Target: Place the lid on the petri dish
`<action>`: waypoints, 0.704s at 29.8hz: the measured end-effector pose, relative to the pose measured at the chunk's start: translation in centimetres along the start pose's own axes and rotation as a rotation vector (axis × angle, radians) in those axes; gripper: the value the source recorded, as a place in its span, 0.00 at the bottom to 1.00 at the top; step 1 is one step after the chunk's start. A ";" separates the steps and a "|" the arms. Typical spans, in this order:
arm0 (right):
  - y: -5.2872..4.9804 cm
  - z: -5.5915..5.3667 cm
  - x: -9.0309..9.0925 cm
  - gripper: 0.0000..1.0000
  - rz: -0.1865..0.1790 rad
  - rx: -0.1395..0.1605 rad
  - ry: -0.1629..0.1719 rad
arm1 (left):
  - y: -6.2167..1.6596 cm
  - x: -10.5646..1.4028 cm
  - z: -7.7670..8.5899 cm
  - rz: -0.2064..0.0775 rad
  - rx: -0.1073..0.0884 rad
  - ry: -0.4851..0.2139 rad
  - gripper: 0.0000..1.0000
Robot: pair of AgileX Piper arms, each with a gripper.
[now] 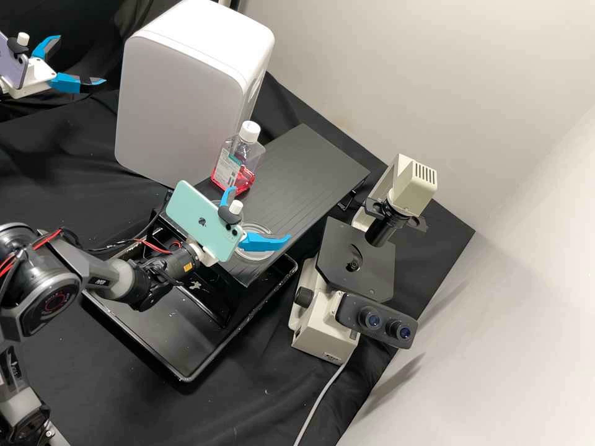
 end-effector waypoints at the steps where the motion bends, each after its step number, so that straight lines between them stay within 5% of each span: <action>1: 0.0 0.0 0.0 1.00 0.000 0.000 0.000 | 0.00 0.0 0.0 0.000 0.000 0.000 1.00; 14: 0.0 0.0 0.0 1.00 0.000 0.000 0.000 | -0.15 -0.1 0.3 -0.005 -0.005 -0.004 1.00; 21: 0.0 0.0 0.0 1.00 0.000 0.000 0.000 | -1.23 -1.4 3.2 -0.041 -0.078 -0.031 1.00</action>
